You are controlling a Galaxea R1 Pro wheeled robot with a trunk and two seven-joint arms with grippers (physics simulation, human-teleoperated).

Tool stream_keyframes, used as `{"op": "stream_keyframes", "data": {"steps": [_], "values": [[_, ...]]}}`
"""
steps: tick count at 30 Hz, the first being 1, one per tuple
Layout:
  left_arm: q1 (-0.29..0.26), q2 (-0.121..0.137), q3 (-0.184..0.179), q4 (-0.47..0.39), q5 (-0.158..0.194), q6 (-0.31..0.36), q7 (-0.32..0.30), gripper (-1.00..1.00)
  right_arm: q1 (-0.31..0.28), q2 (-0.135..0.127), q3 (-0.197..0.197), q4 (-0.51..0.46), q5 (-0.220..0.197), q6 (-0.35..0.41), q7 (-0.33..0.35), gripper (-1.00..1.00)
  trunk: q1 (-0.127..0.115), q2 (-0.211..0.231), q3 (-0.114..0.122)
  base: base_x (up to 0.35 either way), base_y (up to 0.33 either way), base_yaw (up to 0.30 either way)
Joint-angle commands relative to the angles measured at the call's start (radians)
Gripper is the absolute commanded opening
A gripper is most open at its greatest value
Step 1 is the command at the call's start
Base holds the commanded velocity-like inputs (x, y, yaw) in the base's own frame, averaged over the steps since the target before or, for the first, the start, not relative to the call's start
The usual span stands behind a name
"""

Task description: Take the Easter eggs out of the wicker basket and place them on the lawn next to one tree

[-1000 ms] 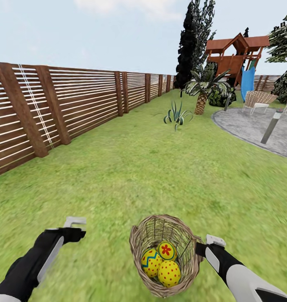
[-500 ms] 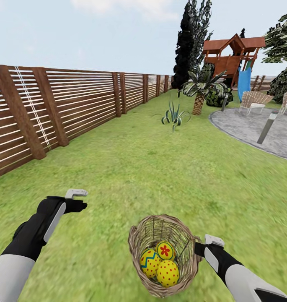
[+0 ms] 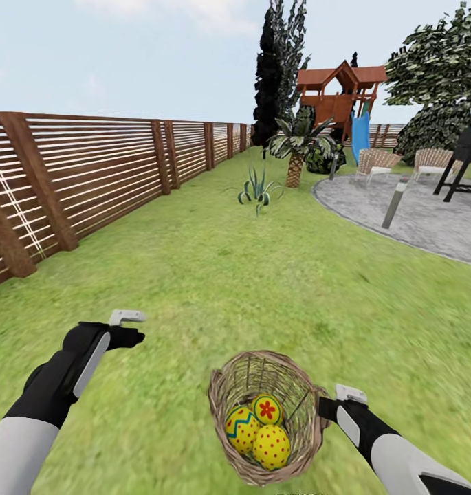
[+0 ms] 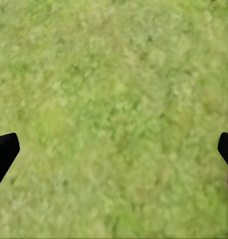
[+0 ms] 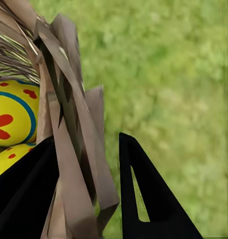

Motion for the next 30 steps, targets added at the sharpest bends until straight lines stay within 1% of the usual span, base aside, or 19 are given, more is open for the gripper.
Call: {"op": "stream_keyframes", "data": {"steps": [1,8,12,17,30], "values": [[0.000,0.001,-0.001,-0.001,0.006,0.004,0.005,1.00,0.000,-0.001,-0.001,-0.002,-0.011,0.005,-0.002,-1.00,-0.004,0.007,0.002,0.000,0.000,-0.273],[0.000,0.002,0.006,-0.002,0.008,0.002,0.003,1.00,0.000,0.001,0.000,-0.002,-0.011,0.005,-0.002,-1.00,-0.031,0.056,0.024,0.000,0.000,-0.273],[0.000,0.001,0.001,-0.003,0.008,0.002,0.005,1.00,0.000,0.001,0.000,-0.002,-0.011,0.005,-0.001,-1.00,-0.046,0.084,0.037,0.000,0.000,-0.273],[0.000,0.002,0.006,-0.008,0.009,0.002,0.005,1.00,0.000,-0.001,0.000,-0.001,-0.011,0.005,0.000,-1.00,-0.065,0.119,0.052,0.000,0.000,-0.273],[0.002,0.001,0.002,-0.011,0.009,0.002,0.005,1.00,0.000,-0.002,-0.001,-0.002,-0.011,0.005,0.001,-1.00,-0.115,0.210,0.093,0.000,0.000,-0.273]]}}
